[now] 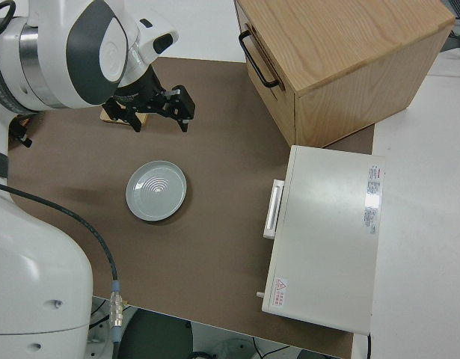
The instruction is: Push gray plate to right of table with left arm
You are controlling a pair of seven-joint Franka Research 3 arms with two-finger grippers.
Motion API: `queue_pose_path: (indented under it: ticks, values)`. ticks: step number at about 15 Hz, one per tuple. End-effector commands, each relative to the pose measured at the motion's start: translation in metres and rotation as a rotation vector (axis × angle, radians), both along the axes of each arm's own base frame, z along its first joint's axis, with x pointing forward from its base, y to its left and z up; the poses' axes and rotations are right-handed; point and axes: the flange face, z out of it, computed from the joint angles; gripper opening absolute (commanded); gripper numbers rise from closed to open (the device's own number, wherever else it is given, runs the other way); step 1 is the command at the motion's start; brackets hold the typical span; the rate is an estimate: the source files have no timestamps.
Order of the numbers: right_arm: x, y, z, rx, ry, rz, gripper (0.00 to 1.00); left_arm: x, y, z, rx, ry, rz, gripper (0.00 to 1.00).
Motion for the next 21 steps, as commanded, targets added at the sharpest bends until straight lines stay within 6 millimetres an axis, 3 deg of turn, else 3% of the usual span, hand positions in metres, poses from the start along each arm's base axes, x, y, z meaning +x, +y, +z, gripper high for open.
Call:
queue_pose_path:
  ticks: [1, 6, 11, 14, 21]
  values:
    - [-0.004, -0.002, 0.003, 0.007, 0.004, -0.002, 0.983, 0.001, 0.053, 0.022, 0.031, -0.011, -0.049, 0.99]
    - [-0.004, -0.002, 0.003, 0.007, 0.004, -0.004, 0.983, 0.002, 0.112, 0.039, 0.141, -0.046, -0.098, 0.99]
    - [-0.004, -0.002, 0.003, 0.007, 0.004, -0.002, 0.983, 0.004, 0.173, 0.060, 0.125, -0.083, -0.152, 0.99]
    - [-0.004, -0.002, 0.003, 0.007, 0.004, -0.002, 0.983, 0.009, 0.190, 0.082, 0.120, -0.097, -0.126, 0.99]
    - [-0.004, -0.002, 0.003, 0.007, 0.006, -0.002, 0.983, 0.015, 0.198, 0.099, 0.119, -0.131, -0.110, 0.99]
